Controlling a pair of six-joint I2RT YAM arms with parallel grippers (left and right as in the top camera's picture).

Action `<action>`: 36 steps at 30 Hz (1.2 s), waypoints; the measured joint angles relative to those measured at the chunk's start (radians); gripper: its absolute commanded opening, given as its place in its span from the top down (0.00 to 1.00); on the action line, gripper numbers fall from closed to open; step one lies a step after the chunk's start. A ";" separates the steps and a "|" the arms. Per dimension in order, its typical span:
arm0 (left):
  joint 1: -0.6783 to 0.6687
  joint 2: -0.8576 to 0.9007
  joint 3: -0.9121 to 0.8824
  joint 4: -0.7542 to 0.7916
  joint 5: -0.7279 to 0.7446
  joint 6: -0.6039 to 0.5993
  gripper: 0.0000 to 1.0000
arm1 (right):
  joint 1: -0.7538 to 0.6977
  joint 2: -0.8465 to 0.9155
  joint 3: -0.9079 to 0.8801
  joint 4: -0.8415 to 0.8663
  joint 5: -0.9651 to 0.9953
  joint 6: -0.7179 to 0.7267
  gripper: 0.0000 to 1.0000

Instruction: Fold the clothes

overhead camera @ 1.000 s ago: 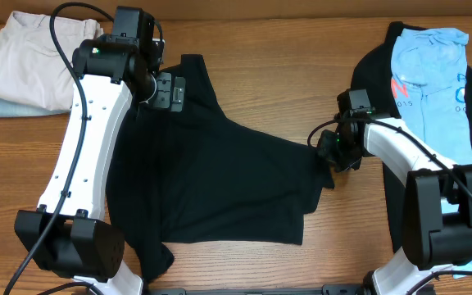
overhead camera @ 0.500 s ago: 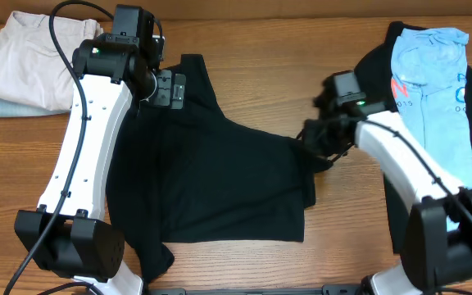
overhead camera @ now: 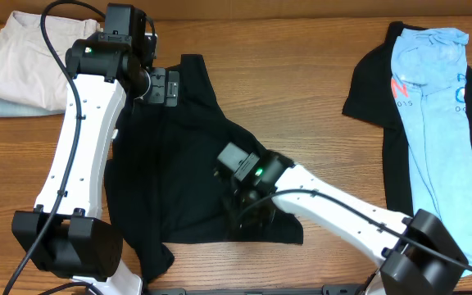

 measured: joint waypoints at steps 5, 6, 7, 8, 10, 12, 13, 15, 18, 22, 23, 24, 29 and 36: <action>0.000 0.000 0.000 0.000 0.000 0.000 0.00 | -0.151 -0.055 0.000 -0.035 0.012 0.027 0.32; 0.000 0.000 0.000 0.000 0.000 0.000 0.00 | -0.180 -0.072 0.000 -0.046 0.023 0.028 0.29; 0.000 0.000 0.000 0.000 0.000 0.000 0.00 | -0.206 -0.088 0.000 -0.057 0.036 0.033 0.28; 0.000 0.000 0.000 0.000 0.000 0.000 0.00 | -0.233 -0.108 0.000 -0.070 0.056 0.031 0.28; 0.000 0.000 0.000 0.000 0.000 0.000 0.00 | -0.257 -0.124 0.000 -0.080 0.082 0.039 0.29; 0.000 0.000 0.000 0.000 0.000 0.000 0.00 | -0.268 -0.126 -0.003 -0.074 0.098 0.039 0.31; 0.000 0.000 0.000 0.000 0.000 0.000 0.00 | -0.269 -0.126 -0.010 -0.061 0.103 0.042 0.32; 0.000 0.000 0.000 0.000 0.000 0.000 0.00 | -0.269 -0.126 -0.032 -0.042 0.106 0.054 0.35; 0.000 0.000 0.000 0.000 0.000 0.000 0.00 | -0.267 -0.126 -0.082 -0.008 0.098 0.080 0.38; 0.000 0.000 0.000 0.000 0.000 0.000 0.00 | -0.266 -0.126 -0.131 -0.009 0.087 0.125 0.43; 0.000 0.000 0.000 0.000 0.000 0.000 0.00 | -0.265 -0.126 -0.139 -0.008 0.087 0.132 0.43; 0.000 0.000 0.000 0.000 0.000 0.000 0.00 | -0.262 -0.126 -0.145 -0.008 0.086 0.143 0.43; 0.000 0.000 0.000 0.003 0.000 0.000 0.00 | -0.220 -0.126 -0.148 0.010 0.077 0.167 0.46; 0.000 0.000 0.000 0.003 0.000 0.000 0.00 | -0.195 -0.124 -0.165 0.047 0.075 0.209 0.50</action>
